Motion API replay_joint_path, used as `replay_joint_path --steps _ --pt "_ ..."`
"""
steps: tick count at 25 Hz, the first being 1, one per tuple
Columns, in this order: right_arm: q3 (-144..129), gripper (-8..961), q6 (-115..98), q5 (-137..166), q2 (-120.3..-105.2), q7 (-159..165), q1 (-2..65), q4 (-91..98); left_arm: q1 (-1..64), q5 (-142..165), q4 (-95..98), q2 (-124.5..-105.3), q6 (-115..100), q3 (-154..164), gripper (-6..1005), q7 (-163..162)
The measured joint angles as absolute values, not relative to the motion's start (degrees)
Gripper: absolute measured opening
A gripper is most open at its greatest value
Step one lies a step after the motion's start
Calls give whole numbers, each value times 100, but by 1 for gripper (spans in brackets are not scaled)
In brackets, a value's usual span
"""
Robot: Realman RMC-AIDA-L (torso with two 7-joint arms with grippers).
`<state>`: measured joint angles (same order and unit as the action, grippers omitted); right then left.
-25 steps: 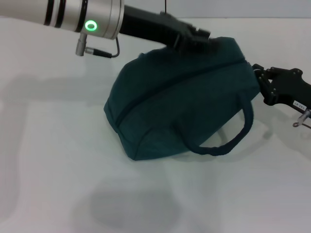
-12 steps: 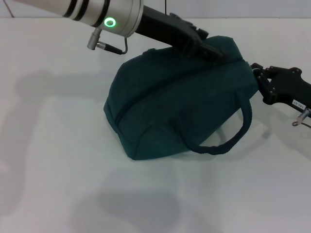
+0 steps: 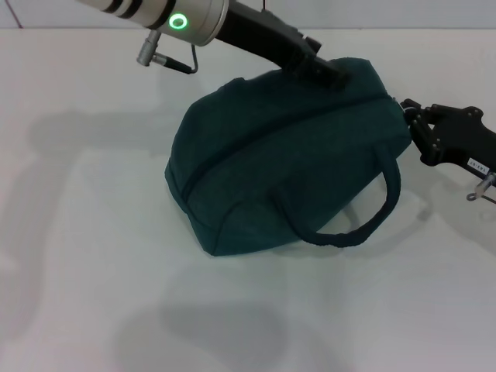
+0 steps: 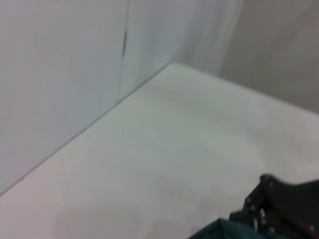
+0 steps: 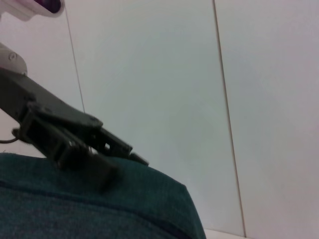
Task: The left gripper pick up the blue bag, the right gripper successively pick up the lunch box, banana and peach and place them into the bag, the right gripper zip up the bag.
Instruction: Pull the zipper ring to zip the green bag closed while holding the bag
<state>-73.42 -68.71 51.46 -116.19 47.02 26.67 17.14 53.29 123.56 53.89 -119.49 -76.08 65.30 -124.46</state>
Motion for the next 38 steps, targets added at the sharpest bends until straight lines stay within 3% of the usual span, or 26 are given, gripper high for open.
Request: replay_joint_path --steps 1,15,21,32,38 --pt "-7342 14 -6872 5145 -11619 4702 2664 1717 5352 12449 5384 -11953 -7614 6556 884 -12487" --pt "-7304 14 -6944 5096 -11618 4702 2619 1709 5353 12482 5508 -11939 -7837 6814 330 -12577" --pt "-7302 14 -6946 5067 -11611 4702 2607 1705 5341 12337 5506 -11934 -8103 6774 223 -12578" --pt "-7351 15 -6720 4901 -11603 4635 2584 1701 5222 12198 5515 -11881 -9001 6082 176 -12491" --pt "-7609 15 -6346 4911 -11614 4626 2670 1696 5152 12079 5481 -11827 -9017 6079 87 -12445"
